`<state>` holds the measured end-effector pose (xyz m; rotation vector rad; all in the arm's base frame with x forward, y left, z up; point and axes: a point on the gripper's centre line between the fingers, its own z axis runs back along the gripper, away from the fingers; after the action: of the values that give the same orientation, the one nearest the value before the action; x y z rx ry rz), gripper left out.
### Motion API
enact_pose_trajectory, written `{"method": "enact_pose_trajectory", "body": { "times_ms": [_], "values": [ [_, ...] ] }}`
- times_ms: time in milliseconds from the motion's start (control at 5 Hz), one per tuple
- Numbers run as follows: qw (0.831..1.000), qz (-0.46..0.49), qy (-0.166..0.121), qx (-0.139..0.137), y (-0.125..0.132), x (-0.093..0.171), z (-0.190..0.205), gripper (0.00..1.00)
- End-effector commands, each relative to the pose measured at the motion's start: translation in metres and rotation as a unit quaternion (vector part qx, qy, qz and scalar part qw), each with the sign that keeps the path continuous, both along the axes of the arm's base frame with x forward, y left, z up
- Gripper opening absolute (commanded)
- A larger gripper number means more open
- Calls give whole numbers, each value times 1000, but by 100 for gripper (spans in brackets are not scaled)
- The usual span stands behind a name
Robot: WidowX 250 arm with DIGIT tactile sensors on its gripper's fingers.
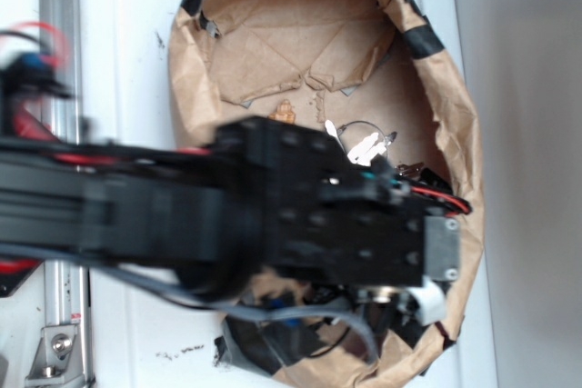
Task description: Grab the plastic pickle.
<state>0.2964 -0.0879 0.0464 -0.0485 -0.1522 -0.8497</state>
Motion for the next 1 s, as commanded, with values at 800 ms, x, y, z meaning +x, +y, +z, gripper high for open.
{"method": "enact_pose_trajectory", "body": {
  "times_ms": [800],
  "values": [
    [948,315,-41,16,73,-36,58,0]
  ]
}}
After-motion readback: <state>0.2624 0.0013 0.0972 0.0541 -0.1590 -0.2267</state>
